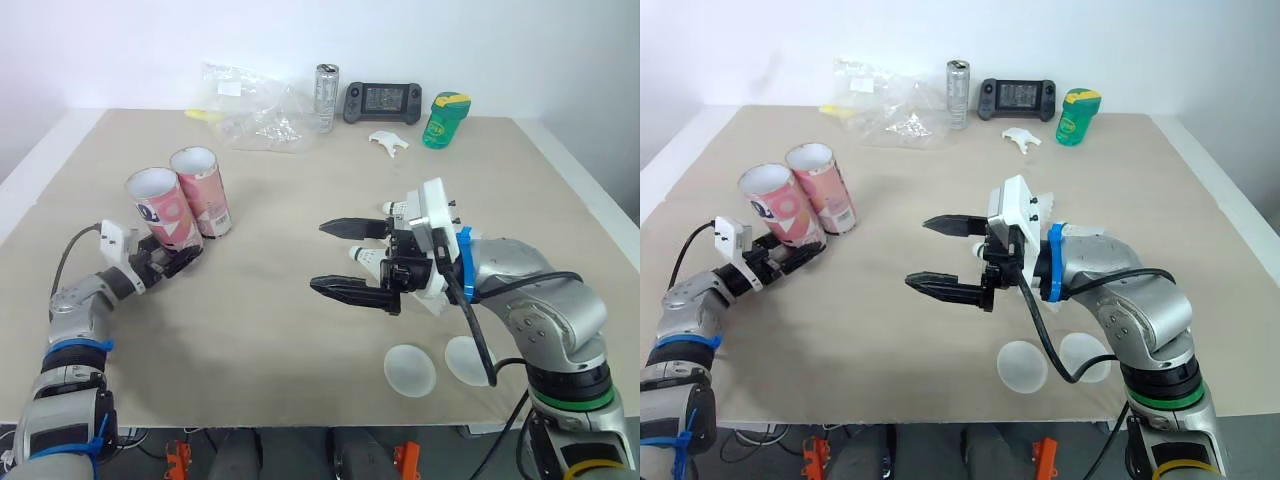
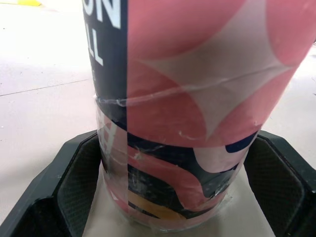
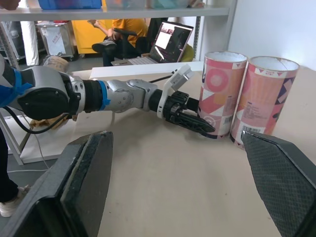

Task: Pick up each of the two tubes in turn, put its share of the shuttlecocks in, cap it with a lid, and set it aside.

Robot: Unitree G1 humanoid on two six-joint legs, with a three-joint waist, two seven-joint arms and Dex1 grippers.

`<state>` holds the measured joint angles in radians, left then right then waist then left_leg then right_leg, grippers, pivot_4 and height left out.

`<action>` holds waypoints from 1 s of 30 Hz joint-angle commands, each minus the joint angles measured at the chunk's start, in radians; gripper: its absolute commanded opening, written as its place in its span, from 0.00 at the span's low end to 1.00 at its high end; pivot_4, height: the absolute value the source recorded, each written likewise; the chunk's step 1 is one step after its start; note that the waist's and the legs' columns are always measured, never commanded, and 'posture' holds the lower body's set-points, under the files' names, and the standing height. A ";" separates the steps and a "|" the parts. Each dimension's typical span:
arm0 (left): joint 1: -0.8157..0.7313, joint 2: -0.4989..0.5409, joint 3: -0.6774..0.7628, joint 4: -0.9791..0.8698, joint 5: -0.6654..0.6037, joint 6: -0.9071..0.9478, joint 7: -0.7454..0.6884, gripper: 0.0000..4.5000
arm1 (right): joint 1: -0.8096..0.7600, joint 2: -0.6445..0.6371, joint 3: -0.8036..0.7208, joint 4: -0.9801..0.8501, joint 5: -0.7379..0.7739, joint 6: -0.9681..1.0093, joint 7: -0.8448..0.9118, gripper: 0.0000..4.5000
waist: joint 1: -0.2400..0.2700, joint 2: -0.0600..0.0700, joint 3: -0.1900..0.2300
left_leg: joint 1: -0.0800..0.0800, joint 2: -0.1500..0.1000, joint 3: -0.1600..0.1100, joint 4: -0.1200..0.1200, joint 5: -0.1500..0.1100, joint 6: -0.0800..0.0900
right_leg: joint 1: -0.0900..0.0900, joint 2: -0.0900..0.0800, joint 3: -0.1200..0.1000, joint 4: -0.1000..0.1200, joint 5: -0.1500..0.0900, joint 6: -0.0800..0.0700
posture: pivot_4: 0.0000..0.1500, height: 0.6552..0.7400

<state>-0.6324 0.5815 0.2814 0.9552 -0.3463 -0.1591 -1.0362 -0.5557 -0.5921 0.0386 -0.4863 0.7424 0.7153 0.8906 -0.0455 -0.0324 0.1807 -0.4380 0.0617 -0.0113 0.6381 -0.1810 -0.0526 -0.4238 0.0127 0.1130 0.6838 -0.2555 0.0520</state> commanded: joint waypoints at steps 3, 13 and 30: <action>-0.040 0.002 0.002 0.020 0.016 -0.036 0.000 0.96 | -0.002 -0.013 -0.025 -0.033 0.017 -0.012 -0.001 0.99 | 0.000 0.000 0.000 | 0.000 0.000 0.000 0.000 0.000 0.000 | 0.000 0.000 0.000 0.000 0.000 0.000 | 1.00 0.78; 0.003 -0.002 0.009 -0.039 0.009 -0.040 -0.008 0.63 | 0.002 -0.015 -0.021 -0.033 0.014 -0.017 0.008 1.00 | 0.000 0.000 0.000 | 0.000 0.000 -0.001 0.000 0.000 0.000 | 0.000 0.000 0.000 0.000 0.000 0.000 | 1.00 0.78; 0.405 0.324 -0.201 -0.805 0.044 0.220 -0.309 0.63 | 0.352 -0.344 -0.416 -0.058 0.134 0.095 0.102 1.00 | 0.008 0.002 -0.002 | 0.004 0.000 0.002 -0.002 0.000 0.000 | 0.007 -0.004 -0.002 0.000 -0.008 -0.001 | 1.00 0.78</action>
<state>-0.2179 0.8635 0.1533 0.2047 -0.3477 0.0398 -1.2792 -0.2501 -0.8963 -0.2831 -0.5443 0.8769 0.8158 0.9623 -0.0379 -0.0300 0.1790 -0.4337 0.0620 -0.0078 0.6365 -0.1809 -0.0525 -0.4172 0.0084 0.1111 0.6835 -0.2643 0.0502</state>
